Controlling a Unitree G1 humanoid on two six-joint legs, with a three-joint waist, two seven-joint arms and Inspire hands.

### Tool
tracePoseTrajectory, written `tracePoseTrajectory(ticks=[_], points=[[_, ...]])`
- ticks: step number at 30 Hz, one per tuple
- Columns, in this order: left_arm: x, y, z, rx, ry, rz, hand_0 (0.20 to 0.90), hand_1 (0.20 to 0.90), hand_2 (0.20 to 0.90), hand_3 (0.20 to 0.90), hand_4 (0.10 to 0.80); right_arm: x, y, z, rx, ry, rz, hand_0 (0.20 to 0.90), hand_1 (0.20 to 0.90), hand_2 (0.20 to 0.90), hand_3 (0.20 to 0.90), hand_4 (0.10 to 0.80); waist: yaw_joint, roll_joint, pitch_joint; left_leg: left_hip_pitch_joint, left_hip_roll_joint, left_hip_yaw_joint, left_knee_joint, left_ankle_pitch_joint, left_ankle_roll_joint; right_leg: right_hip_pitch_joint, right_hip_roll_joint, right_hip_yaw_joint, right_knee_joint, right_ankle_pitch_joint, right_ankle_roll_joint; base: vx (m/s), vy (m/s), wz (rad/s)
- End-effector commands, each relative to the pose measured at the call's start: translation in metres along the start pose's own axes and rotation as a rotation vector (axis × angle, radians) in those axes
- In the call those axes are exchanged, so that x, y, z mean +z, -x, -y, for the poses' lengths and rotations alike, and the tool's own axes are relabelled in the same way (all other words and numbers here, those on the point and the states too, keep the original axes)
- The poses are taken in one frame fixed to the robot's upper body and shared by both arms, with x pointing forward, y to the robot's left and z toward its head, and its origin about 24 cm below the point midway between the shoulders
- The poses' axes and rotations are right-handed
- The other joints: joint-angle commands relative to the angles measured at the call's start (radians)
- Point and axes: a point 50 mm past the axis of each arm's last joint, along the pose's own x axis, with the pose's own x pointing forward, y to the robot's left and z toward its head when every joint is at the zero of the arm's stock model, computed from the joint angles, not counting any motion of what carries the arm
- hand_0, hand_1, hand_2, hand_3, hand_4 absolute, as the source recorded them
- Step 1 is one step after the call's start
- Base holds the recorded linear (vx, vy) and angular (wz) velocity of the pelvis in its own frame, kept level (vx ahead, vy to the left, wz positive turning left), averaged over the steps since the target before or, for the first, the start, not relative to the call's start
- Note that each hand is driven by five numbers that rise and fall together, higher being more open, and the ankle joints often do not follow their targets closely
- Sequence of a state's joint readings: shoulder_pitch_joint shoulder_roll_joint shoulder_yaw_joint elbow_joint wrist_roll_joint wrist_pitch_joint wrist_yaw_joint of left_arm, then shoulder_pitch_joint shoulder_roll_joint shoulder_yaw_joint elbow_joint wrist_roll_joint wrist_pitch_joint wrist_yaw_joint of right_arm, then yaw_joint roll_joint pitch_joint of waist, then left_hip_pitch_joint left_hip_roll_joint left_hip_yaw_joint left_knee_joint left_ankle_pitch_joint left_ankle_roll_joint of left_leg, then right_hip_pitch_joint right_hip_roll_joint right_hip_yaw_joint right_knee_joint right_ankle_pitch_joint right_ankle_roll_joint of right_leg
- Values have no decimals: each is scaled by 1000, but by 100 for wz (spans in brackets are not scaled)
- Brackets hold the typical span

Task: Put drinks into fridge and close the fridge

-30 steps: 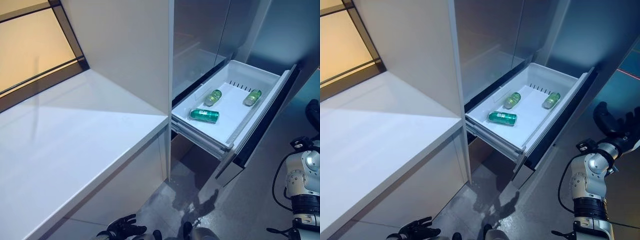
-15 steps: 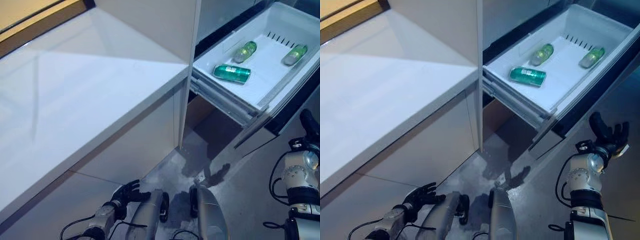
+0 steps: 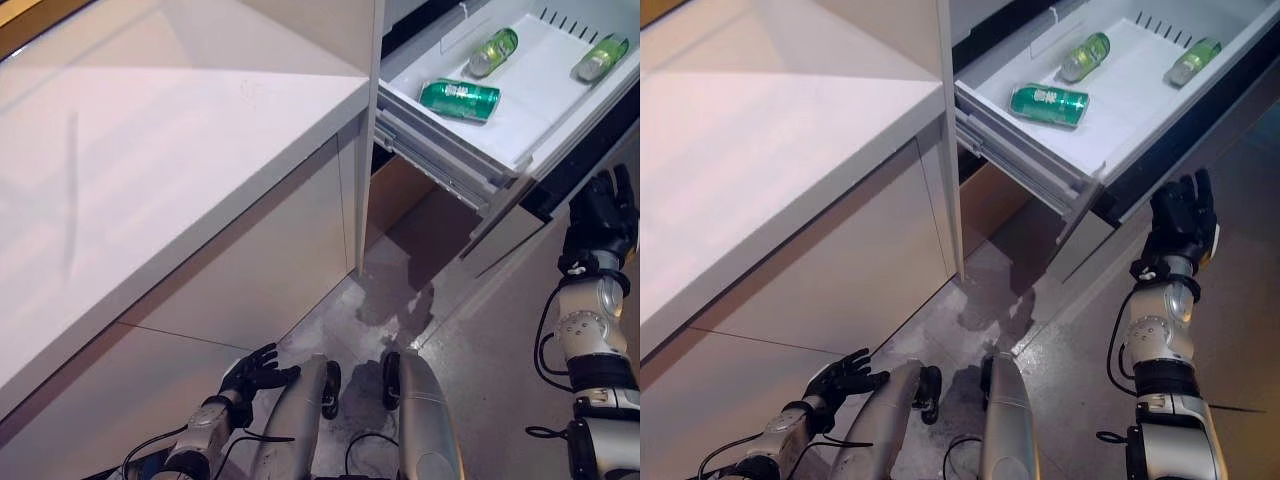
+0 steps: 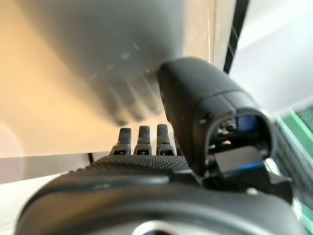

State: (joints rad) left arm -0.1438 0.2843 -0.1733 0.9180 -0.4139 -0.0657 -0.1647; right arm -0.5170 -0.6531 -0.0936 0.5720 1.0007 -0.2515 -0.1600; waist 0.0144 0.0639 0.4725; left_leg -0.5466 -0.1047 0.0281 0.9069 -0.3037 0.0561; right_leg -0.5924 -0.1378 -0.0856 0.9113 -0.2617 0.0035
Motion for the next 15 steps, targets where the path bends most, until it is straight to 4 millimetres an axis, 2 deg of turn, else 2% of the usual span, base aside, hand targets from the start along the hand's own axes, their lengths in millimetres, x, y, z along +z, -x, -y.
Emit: tracePoseTrajectory(ticks=[1,2,3,4,11,12,13,15], points=[[-54,29,-22,71,-88,-178,900,900,900,900,800,83,-17,-96,437,82,334,900,900,900,900,800,83,-36,-42,81,-17,-10,-40,-83,65,82,21,-34,22,-79,-66,-68,32,1],[-54,28,-21,62,-94,-174,900,900,900,900,800,86,-18,-102,462,86,336,900,900,900,900,800,89,-36,-40,75,-16,-6,-60,-47,66,80,13,-47,3,-49,-73,118,22,1],[-54,28,-19,56,-100,-172,900,900,900,900,800,87,-19,-111,504,99,330,900,900,900,900,800,101,-36,-43,90,-21,-20,-62,-74,61,96,14,-42,13,-79,-63,-39,36,4],[-53,28,-19,52,-104,-170,900,900,900,900,800,89,-19,-117,528,110,333,900,900,900,900,800,108,-36,-43,86,-21,-17,-91,-33,62,98,6,-58,-12,-45,-71,56,25,8],[-53,30,-24,58,-129,-177,900,900,900,900,800,103,-24,-154,597,213,380,900,900,900,900,800,162,-25,-43,113,-36,-59,-155,10,51,138,-18,-90,-38,-37,-64,29,8,20],[-54,31,-25,61,-134,-183,900,900,900,900,800,102,-25,-157,602,237,376,900,900,900,900,800,169,-25,-43,125,-41,-69,-144,-22,47,150,-17,-82,-21,-69,-54,18,-5,27],[-54,31,-30,71,-144,-192,900,900,900,900,800,101,-27,-165,613,293,375,900,900,900,900,800,185,-22,-44,122,-41,-74,-174,21,47,157,-27,-103,-48,-36,-62,30,-6,26],[-54,33,-35,84,-153,-206,900,900,900,900,800,99,-28,-173,616,378,374,900,900,900,900,800,198,-22,-44,133,-43,-84,-189,28,46,173,-34,-112,-58,-35,-61,-7,4,20]])
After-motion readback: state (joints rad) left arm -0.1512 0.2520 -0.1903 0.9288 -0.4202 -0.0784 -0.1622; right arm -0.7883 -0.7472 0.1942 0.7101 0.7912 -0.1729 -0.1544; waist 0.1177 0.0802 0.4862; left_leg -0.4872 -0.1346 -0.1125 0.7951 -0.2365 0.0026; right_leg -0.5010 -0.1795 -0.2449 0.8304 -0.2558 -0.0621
